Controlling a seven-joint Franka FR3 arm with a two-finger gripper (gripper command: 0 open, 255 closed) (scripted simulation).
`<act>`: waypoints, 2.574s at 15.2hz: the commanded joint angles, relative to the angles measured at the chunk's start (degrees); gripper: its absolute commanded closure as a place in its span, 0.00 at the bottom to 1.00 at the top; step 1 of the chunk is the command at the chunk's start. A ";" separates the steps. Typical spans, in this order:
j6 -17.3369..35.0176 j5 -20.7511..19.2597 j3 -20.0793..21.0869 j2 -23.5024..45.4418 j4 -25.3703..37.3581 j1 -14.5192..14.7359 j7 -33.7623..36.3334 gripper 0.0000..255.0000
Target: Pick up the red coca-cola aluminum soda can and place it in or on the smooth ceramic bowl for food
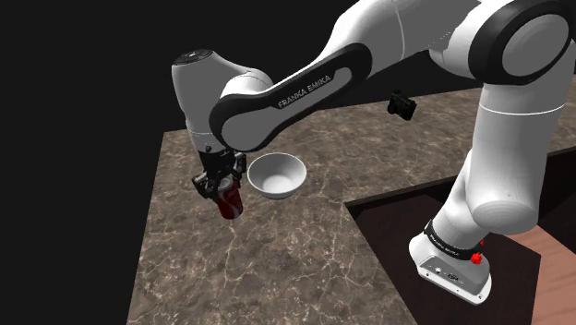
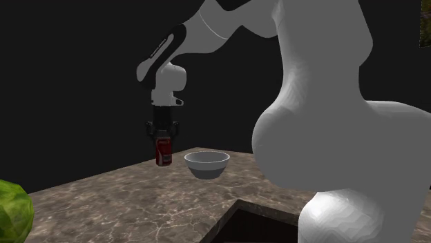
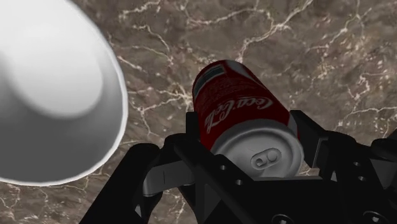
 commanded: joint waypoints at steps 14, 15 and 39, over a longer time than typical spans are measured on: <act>-10.63 1.84 0.68 -2.98 8.02 -0.18 -1.28 1.00; -11.37 1.90 0.70 -3.07 8.68 -0.16 -1.33 1.00; -9.43 10.95 -7.42 -23.78 -11.90 -11.70 -22.88 1.00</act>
